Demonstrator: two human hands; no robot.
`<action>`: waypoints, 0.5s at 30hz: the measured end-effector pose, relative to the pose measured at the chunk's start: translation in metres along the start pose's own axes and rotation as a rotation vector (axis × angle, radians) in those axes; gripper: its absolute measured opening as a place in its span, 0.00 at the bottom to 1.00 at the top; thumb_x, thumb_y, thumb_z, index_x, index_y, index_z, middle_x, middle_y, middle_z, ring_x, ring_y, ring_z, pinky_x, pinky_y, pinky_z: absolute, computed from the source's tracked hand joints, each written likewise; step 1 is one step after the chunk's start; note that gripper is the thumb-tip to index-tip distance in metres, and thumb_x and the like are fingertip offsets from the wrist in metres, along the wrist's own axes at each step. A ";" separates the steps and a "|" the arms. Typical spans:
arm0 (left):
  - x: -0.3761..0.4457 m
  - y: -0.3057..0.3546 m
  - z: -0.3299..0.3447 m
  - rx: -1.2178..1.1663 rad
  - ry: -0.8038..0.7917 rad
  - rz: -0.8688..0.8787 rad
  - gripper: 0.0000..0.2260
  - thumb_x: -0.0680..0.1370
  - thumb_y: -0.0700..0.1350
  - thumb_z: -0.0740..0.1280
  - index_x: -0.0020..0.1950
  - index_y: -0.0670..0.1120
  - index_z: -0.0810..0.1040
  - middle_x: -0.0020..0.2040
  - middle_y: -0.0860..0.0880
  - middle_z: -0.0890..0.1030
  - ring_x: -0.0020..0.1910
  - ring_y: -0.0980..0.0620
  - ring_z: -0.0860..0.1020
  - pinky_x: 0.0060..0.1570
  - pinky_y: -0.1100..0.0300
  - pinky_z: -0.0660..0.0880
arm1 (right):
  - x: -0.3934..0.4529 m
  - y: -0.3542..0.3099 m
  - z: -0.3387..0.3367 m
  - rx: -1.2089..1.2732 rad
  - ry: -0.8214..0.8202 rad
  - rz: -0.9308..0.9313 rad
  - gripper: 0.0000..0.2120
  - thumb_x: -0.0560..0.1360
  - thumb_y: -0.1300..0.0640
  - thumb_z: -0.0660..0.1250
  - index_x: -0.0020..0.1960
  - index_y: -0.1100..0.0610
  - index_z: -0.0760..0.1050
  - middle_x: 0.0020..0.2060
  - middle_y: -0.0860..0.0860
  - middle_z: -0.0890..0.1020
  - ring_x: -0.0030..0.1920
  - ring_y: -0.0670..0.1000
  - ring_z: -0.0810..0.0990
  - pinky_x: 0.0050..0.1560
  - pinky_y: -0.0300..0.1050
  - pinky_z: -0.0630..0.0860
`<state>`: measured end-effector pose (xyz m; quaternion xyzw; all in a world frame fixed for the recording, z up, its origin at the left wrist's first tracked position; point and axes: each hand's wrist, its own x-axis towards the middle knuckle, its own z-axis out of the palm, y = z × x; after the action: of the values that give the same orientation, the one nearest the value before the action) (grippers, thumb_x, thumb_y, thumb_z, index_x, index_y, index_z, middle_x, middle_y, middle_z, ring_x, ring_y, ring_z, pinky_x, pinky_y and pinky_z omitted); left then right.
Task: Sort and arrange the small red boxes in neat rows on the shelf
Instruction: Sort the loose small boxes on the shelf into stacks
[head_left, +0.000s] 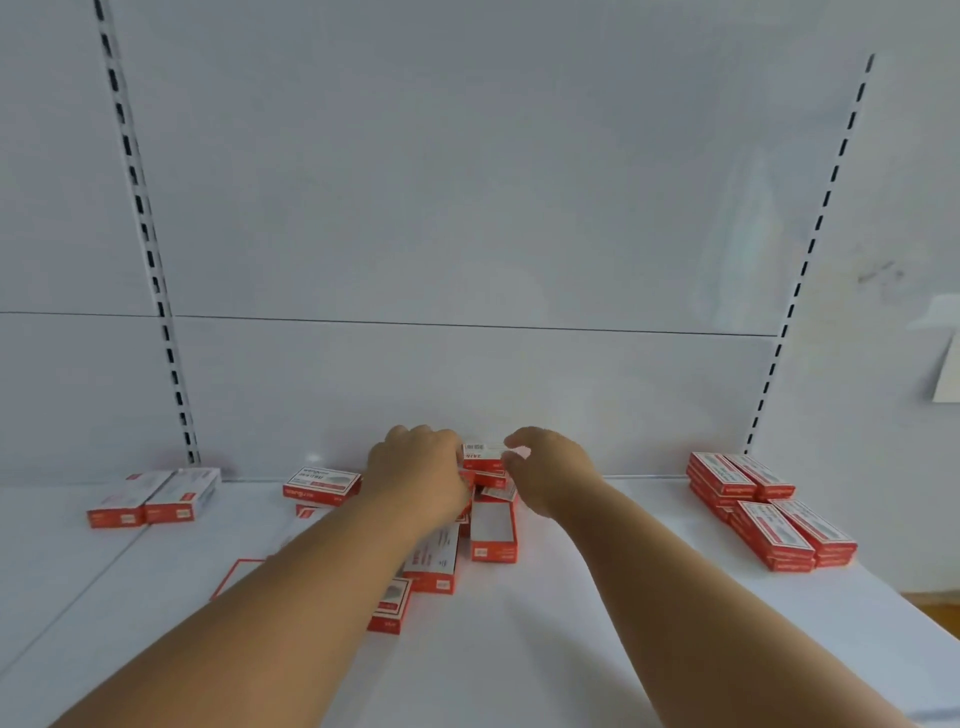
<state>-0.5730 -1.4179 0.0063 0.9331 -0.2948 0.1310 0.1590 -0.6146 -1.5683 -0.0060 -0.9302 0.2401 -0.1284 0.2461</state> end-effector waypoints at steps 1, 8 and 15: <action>0.002 0.000 0.001 0.025 0.000 -0.009 0.10 0.77 0.52 0.64 0.57 0.54 0.80 0.53 0.51 0.80 0.54 0.49 0.75 0.54 0.52 0.75 | 0.001 -0.002 0.001 0.001 -0.021 0.011 0.13 0.80 0.50 0.59 0.61 0.49 0.76 0.55 0.50 0.81 0.55 0.55 0.79 0.55 0.49 0.78; 0.017 0.002 0.006 -0.013 0.007 -0.011 0.14 0.77 0.57 0.65 0.60 0.56 0.75 0.56 0.54 0.80 0.54 0.50 0.74 0.52 0.54 0.74 | 0.008 0.002 -0.001 0.464 0.090 0.144 0.03 0.73 0.61 0.68 0.45 0.54 0.77 0.39 0.50 0.81 0.34 0.52 0.77 0.31 0.41 0.74; 0.023 0.018 0.009 -0.281 0.004 -0.044 0.13 0.78 0.50 0.69 0.61 0.54 0.75 0.59 0.53 0.81 0.52 0.52 0.80 0.44 0.62 0.79 | 0.005 0.018 -0.030 0.965 -0.021 0.083 0.06 0.71 0.69 0.69 0.42 0.60 0.76 0.37 0.56 0.82 0.35 0.53 0.78 0.32 0.44 0.73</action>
<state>-0.5641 -1.4466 0.0093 0.9076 -0.2894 0.0866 0.2915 -0.6279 -1.5965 0.0111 -0.7009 0.1874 -0.2056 0.6568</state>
